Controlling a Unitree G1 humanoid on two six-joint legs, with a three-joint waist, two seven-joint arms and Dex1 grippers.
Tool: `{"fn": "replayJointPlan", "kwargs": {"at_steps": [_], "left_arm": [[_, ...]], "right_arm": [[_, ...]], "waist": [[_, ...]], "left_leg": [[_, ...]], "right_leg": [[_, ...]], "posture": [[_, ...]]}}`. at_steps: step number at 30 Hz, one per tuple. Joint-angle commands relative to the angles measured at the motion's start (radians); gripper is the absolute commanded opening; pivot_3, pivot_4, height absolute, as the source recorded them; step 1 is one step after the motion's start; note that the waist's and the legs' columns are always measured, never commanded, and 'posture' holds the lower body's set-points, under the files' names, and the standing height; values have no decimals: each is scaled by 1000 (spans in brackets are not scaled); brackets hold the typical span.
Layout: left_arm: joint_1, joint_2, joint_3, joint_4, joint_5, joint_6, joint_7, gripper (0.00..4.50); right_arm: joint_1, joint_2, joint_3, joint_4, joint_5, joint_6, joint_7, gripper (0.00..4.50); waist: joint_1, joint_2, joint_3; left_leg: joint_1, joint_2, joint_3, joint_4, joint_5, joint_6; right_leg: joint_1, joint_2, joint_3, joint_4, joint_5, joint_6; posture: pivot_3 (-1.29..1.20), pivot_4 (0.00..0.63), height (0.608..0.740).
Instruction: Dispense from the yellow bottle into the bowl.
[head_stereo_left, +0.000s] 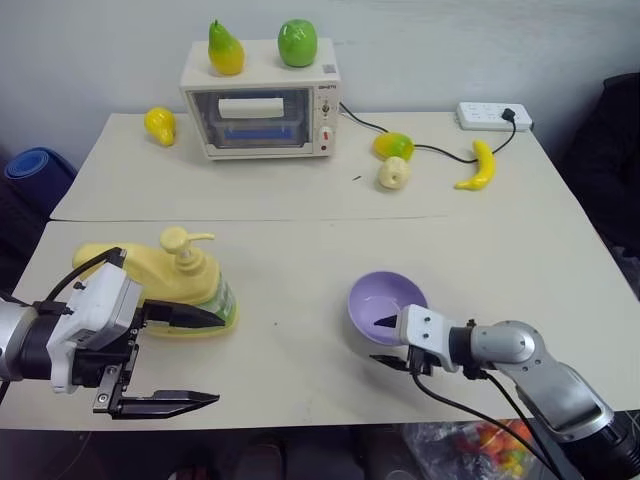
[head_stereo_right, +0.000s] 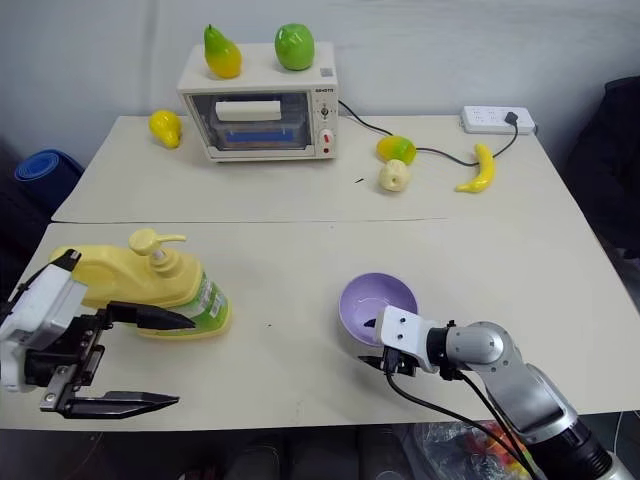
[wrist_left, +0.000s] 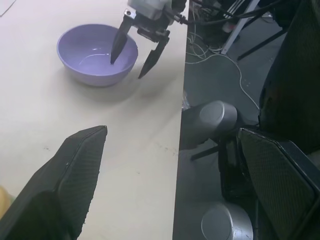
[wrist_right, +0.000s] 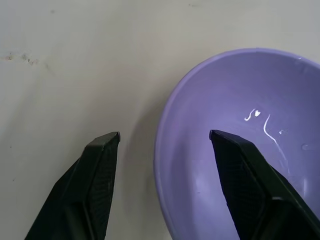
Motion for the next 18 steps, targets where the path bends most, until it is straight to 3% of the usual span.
{"fn": "replayJointPlan", "kwargs": {"at_steps": [1,4,6,14,18], "left_arm": [[-16,0,0,-9,-1,-5,-5,4500],[-22,-2,-7,-7,3,-7,-7,4500],[-29,-4,-12,-6,3,-8,-5,4500],[-49,-16,-46,5,23,-31,-10,4500],[-60,-21,-55,7,28,-37,-9,4500]], "right_arm": [[-5,6,7,15,-20,-44,4,2939],[-5,12,7,29,-27,-61,9,2939],[-6,15,4,38,-31,-71,12,2570],[-20,26,1,62,-48,-86,16,113],[-22,25,2,64,-47,-81,24,113]], "waist": [[0,0,0],[-2,0,0],[-2,0,0],[-2,0,0],[-1,0,0]], "left_leg": [[0,0,0,0,0,0],[0,0,0,1,0,0],[0,0,0,1,0,0],[0,0,0,2,0,0],[1,0,0,2,0,0]], "right_leg": [[0,0,0,0,0,0],[0,0,0,1,0,0],[0,0,0,2,0,0],[0,0,0,3,0,0],[0,0,0,4,0,0]], "posture": [[0,150,740],[0,150,740],[0,150,740],[0,150,740],[0,150,740]]}}
